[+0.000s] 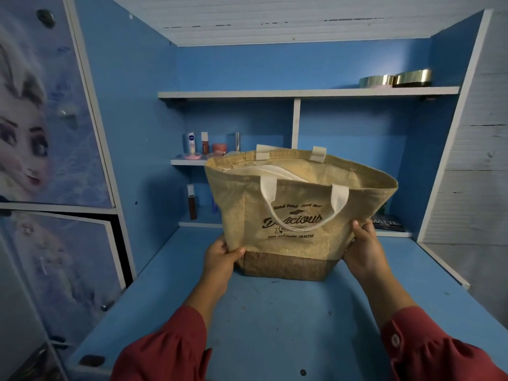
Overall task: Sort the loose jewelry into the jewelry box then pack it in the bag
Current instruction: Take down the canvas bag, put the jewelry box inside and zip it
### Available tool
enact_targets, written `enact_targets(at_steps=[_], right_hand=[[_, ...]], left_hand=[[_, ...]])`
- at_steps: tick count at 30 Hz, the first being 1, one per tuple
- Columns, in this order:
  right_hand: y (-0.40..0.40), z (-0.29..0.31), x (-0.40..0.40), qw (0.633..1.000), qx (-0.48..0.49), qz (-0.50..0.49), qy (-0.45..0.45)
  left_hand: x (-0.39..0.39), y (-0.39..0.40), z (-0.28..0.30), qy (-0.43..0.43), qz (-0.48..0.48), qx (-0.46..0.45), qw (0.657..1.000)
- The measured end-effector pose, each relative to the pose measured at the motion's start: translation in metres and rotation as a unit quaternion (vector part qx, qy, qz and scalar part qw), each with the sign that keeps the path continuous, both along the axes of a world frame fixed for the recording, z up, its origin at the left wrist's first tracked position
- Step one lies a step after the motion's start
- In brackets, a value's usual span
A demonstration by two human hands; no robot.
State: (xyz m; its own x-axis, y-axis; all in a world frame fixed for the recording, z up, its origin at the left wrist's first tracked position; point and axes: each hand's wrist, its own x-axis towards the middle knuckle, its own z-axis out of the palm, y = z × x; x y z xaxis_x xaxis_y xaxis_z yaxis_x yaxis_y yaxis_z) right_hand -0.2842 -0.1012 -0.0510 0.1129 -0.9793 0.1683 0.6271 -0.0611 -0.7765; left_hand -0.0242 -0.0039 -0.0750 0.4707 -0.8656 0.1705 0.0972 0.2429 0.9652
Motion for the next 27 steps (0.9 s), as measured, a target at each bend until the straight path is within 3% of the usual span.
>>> enact_targets(at_steps=[12,18,22,27], right_hand=[[-0.015,0.003,-0.001,1.0,-0.013,-0.002,-0.011],[-0.017,0.005,-0.003,1.0,-0.018,-0.009,-0.011],[-0.014,0.019,0.0,0.998,-0.026,-0.039,0.03],[-0.016,0.054,0.0,0.995,-0.081,-0.051,0.035]], left_hand=[[0.002,-0.006,0.008,-0.004,-0.058,0.014,0.998],[-0.006,-0.015,0.026,0.001,-0.016,0.053,0.998],[0.001,-0.018,0.044,-0.008,0.002,0.006,1.0],[0.009,-0.029,0.085,0.065,0.022,-0.075,0.995]])
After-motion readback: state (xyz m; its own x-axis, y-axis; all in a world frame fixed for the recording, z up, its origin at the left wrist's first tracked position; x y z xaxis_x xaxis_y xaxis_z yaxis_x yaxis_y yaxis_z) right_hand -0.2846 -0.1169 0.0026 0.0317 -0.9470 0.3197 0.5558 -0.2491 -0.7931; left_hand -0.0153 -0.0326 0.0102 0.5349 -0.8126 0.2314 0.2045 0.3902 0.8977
